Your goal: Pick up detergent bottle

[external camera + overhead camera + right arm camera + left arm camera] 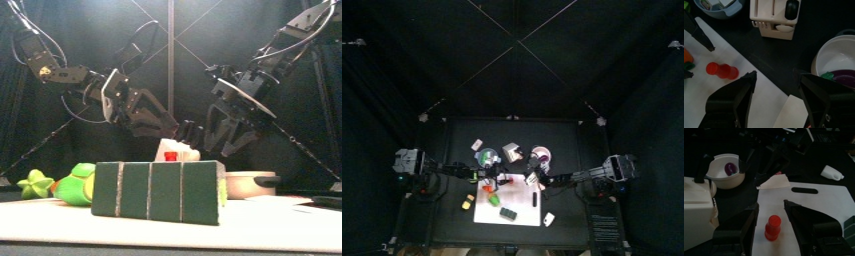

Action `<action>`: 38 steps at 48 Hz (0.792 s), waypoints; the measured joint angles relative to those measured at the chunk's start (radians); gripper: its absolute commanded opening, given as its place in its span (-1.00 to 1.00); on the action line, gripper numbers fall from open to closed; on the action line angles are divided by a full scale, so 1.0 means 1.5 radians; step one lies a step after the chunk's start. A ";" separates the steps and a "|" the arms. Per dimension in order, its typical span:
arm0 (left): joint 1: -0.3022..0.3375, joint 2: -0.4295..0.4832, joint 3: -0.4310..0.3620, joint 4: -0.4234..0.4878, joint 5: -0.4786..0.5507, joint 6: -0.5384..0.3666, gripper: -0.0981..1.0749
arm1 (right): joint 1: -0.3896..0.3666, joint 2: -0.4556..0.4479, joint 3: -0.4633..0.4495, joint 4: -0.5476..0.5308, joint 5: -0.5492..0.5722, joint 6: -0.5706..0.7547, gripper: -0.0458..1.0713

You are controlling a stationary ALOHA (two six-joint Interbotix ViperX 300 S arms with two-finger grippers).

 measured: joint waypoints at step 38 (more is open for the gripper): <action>-0.017 -0.089 0.070 0.028 -0.001 0.000 0.58 | 0.257 -0.177 0.075 0.306 0.028 -0.004 0.73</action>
